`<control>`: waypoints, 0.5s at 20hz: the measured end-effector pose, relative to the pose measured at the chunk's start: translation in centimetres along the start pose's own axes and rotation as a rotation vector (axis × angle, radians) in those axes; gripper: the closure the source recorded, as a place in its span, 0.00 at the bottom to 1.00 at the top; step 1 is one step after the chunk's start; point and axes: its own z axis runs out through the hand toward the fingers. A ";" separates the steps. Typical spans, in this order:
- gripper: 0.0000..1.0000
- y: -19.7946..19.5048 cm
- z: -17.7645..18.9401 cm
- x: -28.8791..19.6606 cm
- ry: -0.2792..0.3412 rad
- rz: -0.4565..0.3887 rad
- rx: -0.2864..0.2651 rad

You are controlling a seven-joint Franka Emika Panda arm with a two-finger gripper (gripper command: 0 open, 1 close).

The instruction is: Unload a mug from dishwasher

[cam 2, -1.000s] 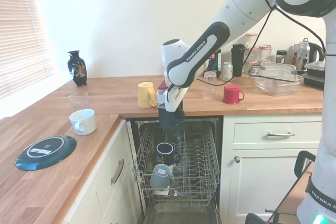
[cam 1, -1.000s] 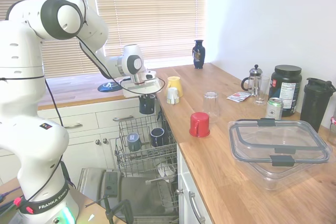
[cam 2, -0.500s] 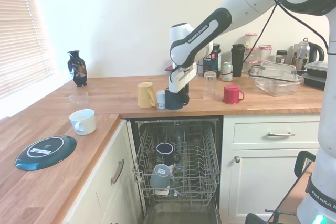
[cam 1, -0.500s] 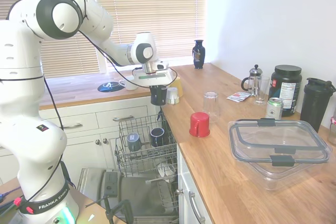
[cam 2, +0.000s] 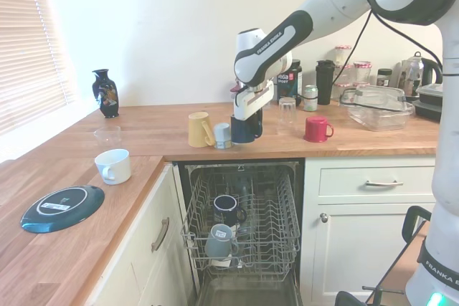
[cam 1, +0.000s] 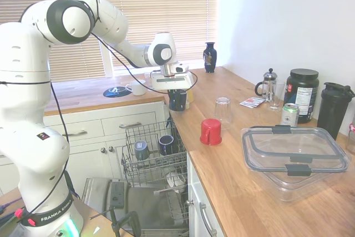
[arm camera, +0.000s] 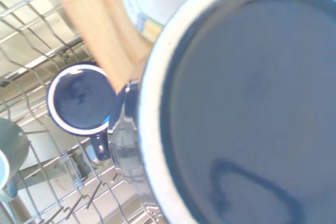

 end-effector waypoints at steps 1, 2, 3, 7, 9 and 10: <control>1.00 0.0 0.4 0.1 -0.005 0.001 -0.004; 1.00 0.1 0.8 0.2 -0.009 0.003 -0.008; 1.00 0.2 1.2 0.4 -0.013 0.006 -0.011; 1.00 1.4 1.7 1.0 -0.019 0.031 -0.017; 1.00 2.1 1.8 1.3 -0.020 0.043 -0.019; 1.00 2.4 1.8 1.5 -0.021 0.047 -0.020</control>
